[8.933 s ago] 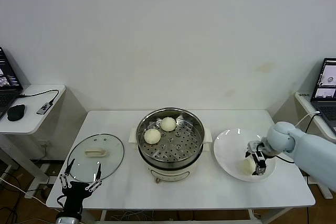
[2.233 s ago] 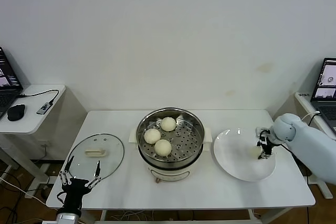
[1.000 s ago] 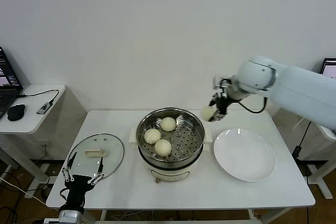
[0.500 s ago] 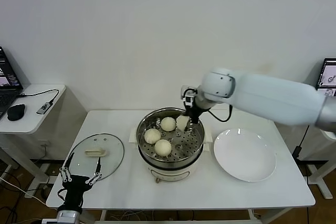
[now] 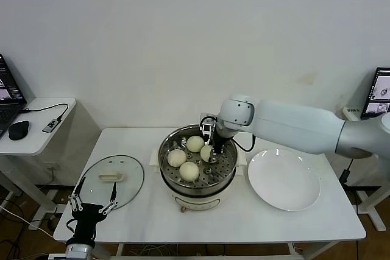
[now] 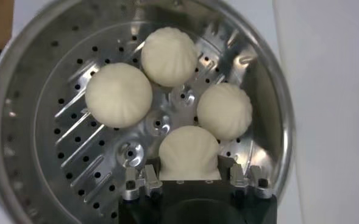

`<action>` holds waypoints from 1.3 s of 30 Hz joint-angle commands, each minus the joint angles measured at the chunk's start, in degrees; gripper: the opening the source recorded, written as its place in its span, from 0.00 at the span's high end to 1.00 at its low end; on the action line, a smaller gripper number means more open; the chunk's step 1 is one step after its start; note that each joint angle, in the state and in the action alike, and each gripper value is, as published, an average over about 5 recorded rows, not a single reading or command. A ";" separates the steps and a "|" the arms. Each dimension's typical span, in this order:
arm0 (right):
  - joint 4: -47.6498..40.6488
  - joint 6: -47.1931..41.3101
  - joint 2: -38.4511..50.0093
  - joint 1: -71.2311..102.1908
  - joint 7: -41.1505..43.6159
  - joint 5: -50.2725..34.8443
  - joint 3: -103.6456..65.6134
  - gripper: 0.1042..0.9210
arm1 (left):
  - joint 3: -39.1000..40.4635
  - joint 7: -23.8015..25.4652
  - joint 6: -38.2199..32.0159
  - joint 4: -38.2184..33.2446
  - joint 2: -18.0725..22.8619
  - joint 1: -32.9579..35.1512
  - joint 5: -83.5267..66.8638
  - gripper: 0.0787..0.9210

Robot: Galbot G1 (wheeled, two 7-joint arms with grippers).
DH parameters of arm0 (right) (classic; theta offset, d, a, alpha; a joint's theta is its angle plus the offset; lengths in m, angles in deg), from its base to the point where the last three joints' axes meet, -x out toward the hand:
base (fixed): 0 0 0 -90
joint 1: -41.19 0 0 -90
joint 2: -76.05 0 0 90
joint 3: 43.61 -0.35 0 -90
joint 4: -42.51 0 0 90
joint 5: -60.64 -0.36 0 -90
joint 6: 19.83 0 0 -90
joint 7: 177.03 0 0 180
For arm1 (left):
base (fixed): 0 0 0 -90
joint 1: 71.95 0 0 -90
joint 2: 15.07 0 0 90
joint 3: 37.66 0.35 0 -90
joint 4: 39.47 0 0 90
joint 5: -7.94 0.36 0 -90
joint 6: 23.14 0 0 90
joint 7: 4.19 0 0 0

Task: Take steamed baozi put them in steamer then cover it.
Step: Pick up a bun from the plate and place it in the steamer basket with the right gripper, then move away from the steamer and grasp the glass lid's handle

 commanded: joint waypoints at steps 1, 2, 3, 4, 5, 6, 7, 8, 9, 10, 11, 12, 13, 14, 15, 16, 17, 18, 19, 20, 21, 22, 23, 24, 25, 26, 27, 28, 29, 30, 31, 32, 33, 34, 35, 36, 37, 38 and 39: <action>-1.61 -0.32 -1.44 2.28 -0.59 0.52 -0.28 0.41 | 0.07 0.03 -0.01 0.11 0.02 -0.04 0.03 0.12; -1.58 -0.33 -1.45 2.26 -0.57 0.47 -0.35 0.41 | 0.09 0.03 -0.01 0.11 0.05 -0.04 0.04 0.12; -1.51 -0.33 -1.44 2.20 -0.52 0.43 -0.41 0.41 | 0.11 0.03 -0.01 0.11 0.07 -0.06 0.04 0.12; -1.43 -0.32 -1.42 2.12 -0.45 0.43 -0.44 0.41 | 0.12 0.03 0.00 0.11 0.09 -0.07 0.05 0.12; -1.33 -0.32 -1.38 2.00 -0.31 0.54 -0.46 0.41 | 0.12 0.04 0.00 0.11 0.12 -0.08 0.05 0.12; -1.22 -0.32 -1.30 1.86 -0.18 0.66 -0.48 0.41 | 0.12 0.04 0.00 0.10 0.15 -0.09 0.05 0.12; -1.07 -0.32 -1.18 1.69 -0.04 0.82 -0.52 0.41 | 0.12 0.03 -0.01 0.10 0.19 -0.10 0.05 0.12; -0.89 -0.32 -1.00 1.47 0.16 1.00 -0.57 0.41 | 0.12 0.03 -0.01 0.10 0.21 -0.09 0.05 0.12; -0.66 -0.31 -0.77 1.21 0.41 1.17 -0.63 0.41 | 0.13 0.02 -0.01 0.11 0.24 -0.07 0.05 0.12; -0.29 -0.31 -0.43 0.85 0.68 1.26 -0.68 0.40 | 0.13 0.01 -0.02 0.11 0.26 -0.04 0.05 0.12; 0.13 -0.31 -0.06 0.42 1.00 1.33 -0.72 0.39 | 0.14 0.01 -0.02 0.11 0.28 -0.02 0.06 0.12; 0.71 -0.31 0.46 -0.17 1.38 1.38 -0.75 0.37 | 0.15 0.01 -0.02 0.12 0.29 0.00 0.06 0.12; 1.36 -0.31 1.06 -0.86 1.73 1.38 -0.75 0.35 | 0.18 0.01 -0.02 0.13 0.30 0.01 0.07 0.12; 2.13 -0.30 1.78 -1.63 2.03 1.36 -0.74 0.31 | 0.21 0.02 -0.01 0.13 0.31 0.00 0.08 0.12; 2.87 -0.29 2.55 -2.46 2.30 1.33 -0.72 0.28 | 0.25 0.02 0.00 0.14 0.31 -0.02 0.09 0.12; 3.79 -0.28 3.43 -3.35 2.54 1.27 -0.68 0.25 | 0.30 0.03 0.00 0.16 0.30 -0.07 0.10 0.12; 4.70 -0.27 4.30 -4.18 2.68 1.19 -0.62 0.21 | 0.37 0.05 0.02 0.18 0.29 -0.13 0.11 0.12; 5.72 -0.25 5.26 -4.91 2.83 1.12 -0.57 0.18 | 0.44 0.06 0.03 0.19 0.27 -0.21 0.12 0.12; 6.76 -0.24 6.26 -5.66 2.98 1.08 -0.53 0.16 | 0.51 0.07 0.06 0.20 0.25 -0.30 0.13 0.12; 7.91 -0.21 7.29 -6.30 3.06 1.16 -0.53 0.14 | 0.61 0.09 0.07 0.22 0.22 -0.40 0.14 0.12; 9.04 -0.18 8.34 -6.86 3.11 1.36 -0.67 0.13 | 0.70 0.10 0.09 0.22 0.20 -0.48 0.16 0.12; 10.25 -0.15 9.48 -7.38 3.07 1.56 -0.91 0.13 | 0.78 0.11 0.11 0.22 0.17 -0.54 0.17 0.12; 11.59 -0.11 10.67 -7.90 2.72 1.64 -1.34 0.12 | 0.85 0.11 0.11 0.22 0.13 -0.58 0.19 0.12; 12.92 -0.08 11.88 -8.29 2.17 1.61 -1.86 0.12 | 0.90 0.12 0.11 0.21 0.09 -0.60 0.20 0.12; 14.23 -0.01 13.05 -8.59 1.46 1.26 -2.49 0.12 | 0.92 0.12 0.10 0.21 0.05 -0.59 0.21 0.12; 15.81 0.15 14.57 -8.70 0.36 0.58 -3.37 0.12 | 0.92 0.11 0.09 0.21 0.01 -0.59 0.21 0.12; 17.33 0.39 16.13 -8.62 -0.75 -0.10 -4.34 0.12 | 0.91 0.10 0.07 0.23 -0.02 -0.58 0.20 0.12; 18.80 0.73 17.81 -8.26 -1.96 -0.81 -5.44 0.12 | 0.90 0.09 0.06 0.25 -0.04 -0.59 0.19 0.12; 20.52 1.13 19.88 -7.61 -3.67 -2.00 -6.73 0.12 | 0.89 0.08 0.04 0.28 -0.07 -0.60 0.19 0.12; 22.27 1.67 22.01 -6.81 -5.50 -3.23 -7.99 0.12 | 0.89 0.06 0.02 0.32 -0.10 -0.61 0.19 0.12; 23.90 2.29 24.06 -5.84 -7.38 -4.60 -9.06 0.12 | 0.91 0.05 0.00 0.37 -0.13 -0.63 0.21 0.12; 25.67 3.16 26.38 -4.53 -9.90 -6.04 -10.16 0.12 | 0.93 0.04 -0.02 0.44 -0.17 -0.66 0.24 0.12; 27.22 3.90 28.44 -3.39 -12.17 -7.38 -10.98 0.12 | 0.96 0.04 -0.04 0.52 -0.21 -0.70 0.27 0.12; 28.64 5.14 30.40 -1.65 -14.43 -8.14 -12.06 0.12 | 0.99 0.03 -0.06 0.60 -0.22 -0.75 0.31 0.12; 30.09 6.44 32.52 0.79 -16.99 -8.59 -13.84 0.12 | 1.02 0.02 -0.07 0.70 -0.21 -0.81 0.36 0.12; 31.26 7.80 34.43 3.37 -19.43 -8.54 -15.83 0.12 | 1.08 0.01 -0.08 0.78 -0.19 -0.86 0.40 0.12; 32.16 9.16 36.04 6.61 -21.41 -8.11 -18.57 0.12 | 1.13 0.00 -0.09 0.87 -0.16 -0.91 0.45 0.12; 33.10 10.93 37.80 11.25 -23.59 -7.57 -22.56 0.12 | 1.21 -0.01 -0.10 0.95 -0.11 -0.95 0.51 0.12; 33.72 12.27 39.12 15.48 -25.21 -7.05 -26.41 0.12 | 1.31 -0.02 -0.12 1.02 -0.07 -0.98 0.58 0.12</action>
